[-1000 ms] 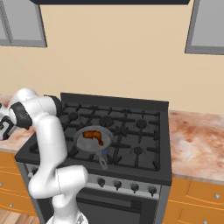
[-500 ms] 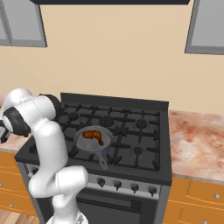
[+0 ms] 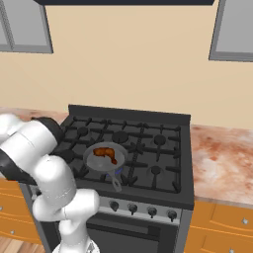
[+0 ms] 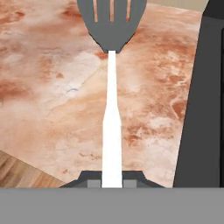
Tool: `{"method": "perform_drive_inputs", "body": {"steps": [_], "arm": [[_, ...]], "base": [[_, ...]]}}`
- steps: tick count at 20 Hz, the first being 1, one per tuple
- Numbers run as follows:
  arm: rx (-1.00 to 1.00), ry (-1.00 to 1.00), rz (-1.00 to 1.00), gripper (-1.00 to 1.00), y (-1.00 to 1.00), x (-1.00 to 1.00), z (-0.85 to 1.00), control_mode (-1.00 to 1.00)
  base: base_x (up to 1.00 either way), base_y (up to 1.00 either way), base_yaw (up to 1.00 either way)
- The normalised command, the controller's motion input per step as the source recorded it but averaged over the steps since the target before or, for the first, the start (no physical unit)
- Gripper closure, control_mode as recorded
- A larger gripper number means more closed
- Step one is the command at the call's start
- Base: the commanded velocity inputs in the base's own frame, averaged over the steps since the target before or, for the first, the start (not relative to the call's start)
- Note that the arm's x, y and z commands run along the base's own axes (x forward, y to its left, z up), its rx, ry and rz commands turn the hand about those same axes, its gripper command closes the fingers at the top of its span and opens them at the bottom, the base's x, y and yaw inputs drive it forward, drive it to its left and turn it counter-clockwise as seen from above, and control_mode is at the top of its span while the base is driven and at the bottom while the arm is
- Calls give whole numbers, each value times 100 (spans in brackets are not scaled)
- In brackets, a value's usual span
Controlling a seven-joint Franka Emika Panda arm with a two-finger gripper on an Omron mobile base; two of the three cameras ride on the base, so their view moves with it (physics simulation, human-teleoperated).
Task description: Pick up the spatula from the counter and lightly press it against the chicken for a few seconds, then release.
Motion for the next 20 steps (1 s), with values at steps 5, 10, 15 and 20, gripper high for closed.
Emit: {"method": "perform_drive_inputs", "body": {"steps": [5,10,15,20], "arm": [[9,0,-12,100,-39,-35,43,-100],[12,2,-11,100,-43,-19,51,-100],[15,4,-8,100,-43,-13,50,-100],[16,7,-10,100,-39,-7,36,-100]], "base": [[0,0,0],[0,0,0],[0,0,0],[0,0,0]]}}
